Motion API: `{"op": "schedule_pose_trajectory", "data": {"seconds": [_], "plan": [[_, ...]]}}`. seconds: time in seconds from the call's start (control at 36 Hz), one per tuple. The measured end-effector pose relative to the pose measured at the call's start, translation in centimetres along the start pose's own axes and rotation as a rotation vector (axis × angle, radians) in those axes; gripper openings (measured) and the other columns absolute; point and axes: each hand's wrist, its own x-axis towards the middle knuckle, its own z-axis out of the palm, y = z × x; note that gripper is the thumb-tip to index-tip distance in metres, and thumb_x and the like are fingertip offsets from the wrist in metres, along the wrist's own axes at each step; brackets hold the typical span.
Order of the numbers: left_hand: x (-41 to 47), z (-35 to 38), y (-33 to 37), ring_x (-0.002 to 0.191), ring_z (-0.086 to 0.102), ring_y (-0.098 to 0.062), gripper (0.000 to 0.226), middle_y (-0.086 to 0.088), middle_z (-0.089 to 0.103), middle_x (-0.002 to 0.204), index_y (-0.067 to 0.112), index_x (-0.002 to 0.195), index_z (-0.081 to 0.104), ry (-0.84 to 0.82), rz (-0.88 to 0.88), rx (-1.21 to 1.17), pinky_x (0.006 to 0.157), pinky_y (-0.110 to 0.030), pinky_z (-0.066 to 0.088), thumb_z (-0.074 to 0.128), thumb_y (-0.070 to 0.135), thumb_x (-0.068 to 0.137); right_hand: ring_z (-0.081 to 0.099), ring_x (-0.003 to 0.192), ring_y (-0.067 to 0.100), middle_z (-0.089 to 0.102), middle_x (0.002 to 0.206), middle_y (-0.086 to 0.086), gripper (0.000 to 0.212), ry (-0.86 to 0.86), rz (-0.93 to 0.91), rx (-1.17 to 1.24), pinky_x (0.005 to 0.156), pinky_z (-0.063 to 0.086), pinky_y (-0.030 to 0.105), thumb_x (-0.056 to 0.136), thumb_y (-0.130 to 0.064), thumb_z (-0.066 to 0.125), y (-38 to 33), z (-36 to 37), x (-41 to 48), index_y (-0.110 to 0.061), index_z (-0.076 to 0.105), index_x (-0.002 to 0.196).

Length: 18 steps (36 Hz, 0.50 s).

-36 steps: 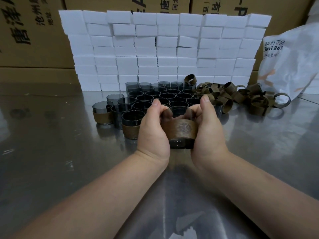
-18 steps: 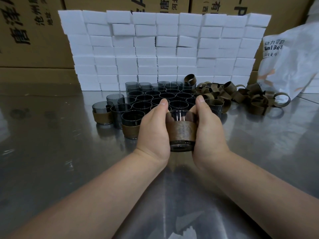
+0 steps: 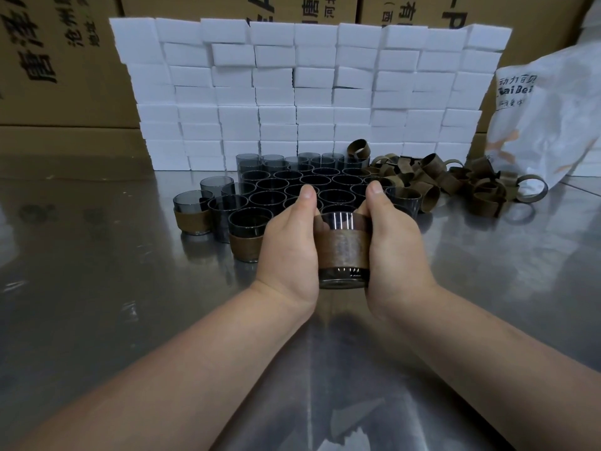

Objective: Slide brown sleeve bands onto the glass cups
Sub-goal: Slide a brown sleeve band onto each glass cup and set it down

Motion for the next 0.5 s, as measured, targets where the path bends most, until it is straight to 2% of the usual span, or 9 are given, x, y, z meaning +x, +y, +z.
{"op": "schedule_pose_trajectory", "data": {"seconds": [0.17,0.31,0.5], "plan": [[0.0,0.05,0.0,0.05,0.039,-0.009,0.057,0.011,0.041,0.047,0.024,0.04,0.044,0.0,-0.013,-0.008,0.058,-0.03,0.034,0.041,0.037,0.096,0.037,0.04,0.006,0.038,0.043,-0.012,0.061,-0.001,0.011,-0.01,0.042,0.034,0.014,0.096,-0.039,0.042,-0.11,0.0,-0.01,-0.023,0.043,0.037],[0.0,0.03,0.01,0.047,0.039,-0.007,0.058,0.013,0.041,0.046,0.024,0.04,0.044,-0.005,-0.027,-0.008,0.058,-0.03,0.034,0.041,0.038,0.096,0.039,0.045,0.008,0.039,0.044,-0.011,0.061,0.001,0.029,-0.011,0.053,0.037,0.027,0.096,-0.04,0.042,-0.09,0.03,0.07,-0.023,0.045,0.037],[-0.01,0.04,0.01,0.047,0.039,-0.008,0.059,0.012,0.041,0.046,0.024,0.039,0.044,0.002,-0.047,-0.011,0.057,-0.028,0.035,0.042,0.039,0.096,0.038,0.051,0.012,0.039,0.045,-0.01,0.061,0.008,0.019,0.002,0.061,0.036,0.034,0.096,-0.039,0.042,0.04,0.1,0.23,-0.023,0.046,0.037]]}}
